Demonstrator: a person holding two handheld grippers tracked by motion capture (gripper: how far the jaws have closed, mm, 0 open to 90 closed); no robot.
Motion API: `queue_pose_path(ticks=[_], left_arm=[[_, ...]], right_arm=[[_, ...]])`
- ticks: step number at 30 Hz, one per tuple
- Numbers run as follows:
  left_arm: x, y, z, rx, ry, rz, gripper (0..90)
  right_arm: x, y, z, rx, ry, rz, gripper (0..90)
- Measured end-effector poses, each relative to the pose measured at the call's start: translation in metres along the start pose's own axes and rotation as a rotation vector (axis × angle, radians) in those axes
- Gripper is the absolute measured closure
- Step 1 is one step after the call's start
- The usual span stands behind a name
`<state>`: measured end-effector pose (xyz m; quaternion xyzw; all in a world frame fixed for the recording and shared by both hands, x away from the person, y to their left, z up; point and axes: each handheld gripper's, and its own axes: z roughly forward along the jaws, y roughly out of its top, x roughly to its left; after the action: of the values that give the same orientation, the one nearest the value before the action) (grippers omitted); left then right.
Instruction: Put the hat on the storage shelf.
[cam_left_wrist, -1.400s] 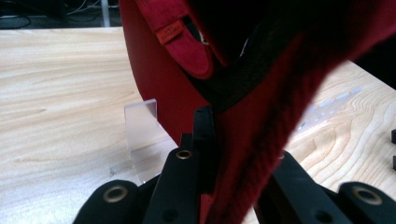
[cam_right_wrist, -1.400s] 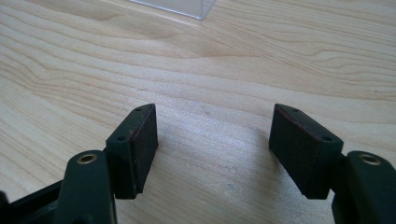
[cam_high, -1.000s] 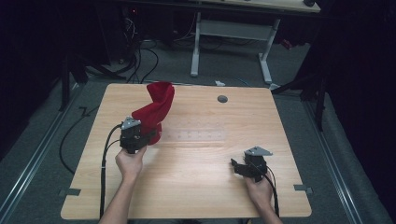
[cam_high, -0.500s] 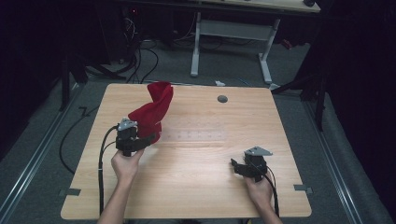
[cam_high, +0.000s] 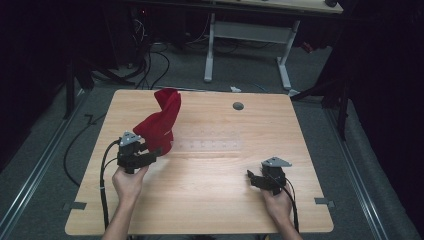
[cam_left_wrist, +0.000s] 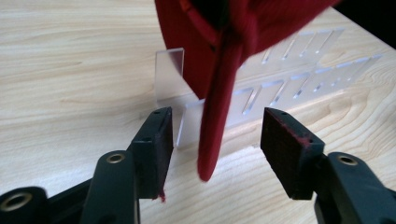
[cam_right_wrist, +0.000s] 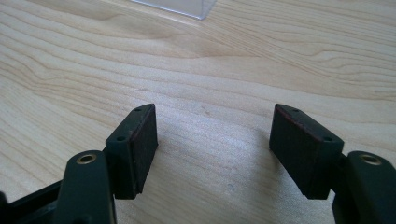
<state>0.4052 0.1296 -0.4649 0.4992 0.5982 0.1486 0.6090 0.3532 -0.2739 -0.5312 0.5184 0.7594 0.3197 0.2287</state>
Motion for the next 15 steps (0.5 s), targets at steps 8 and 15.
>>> queue_pose_path(ticks=[8, 15], left_arm=[[0.006, -0.006, -0.011, -0.007, 0.009, -0.006, 42.9], [0.01, -0.014, -0.019, 0.0, 0.019, 0.002, 42.5]], right_arm=[[0.0, 0.0, 0.0, 0.0, 0.0, -0.002, 32.5], [0.0, 0.0, 0.0, 0.0, 0.0, 0.0, 32.5]])
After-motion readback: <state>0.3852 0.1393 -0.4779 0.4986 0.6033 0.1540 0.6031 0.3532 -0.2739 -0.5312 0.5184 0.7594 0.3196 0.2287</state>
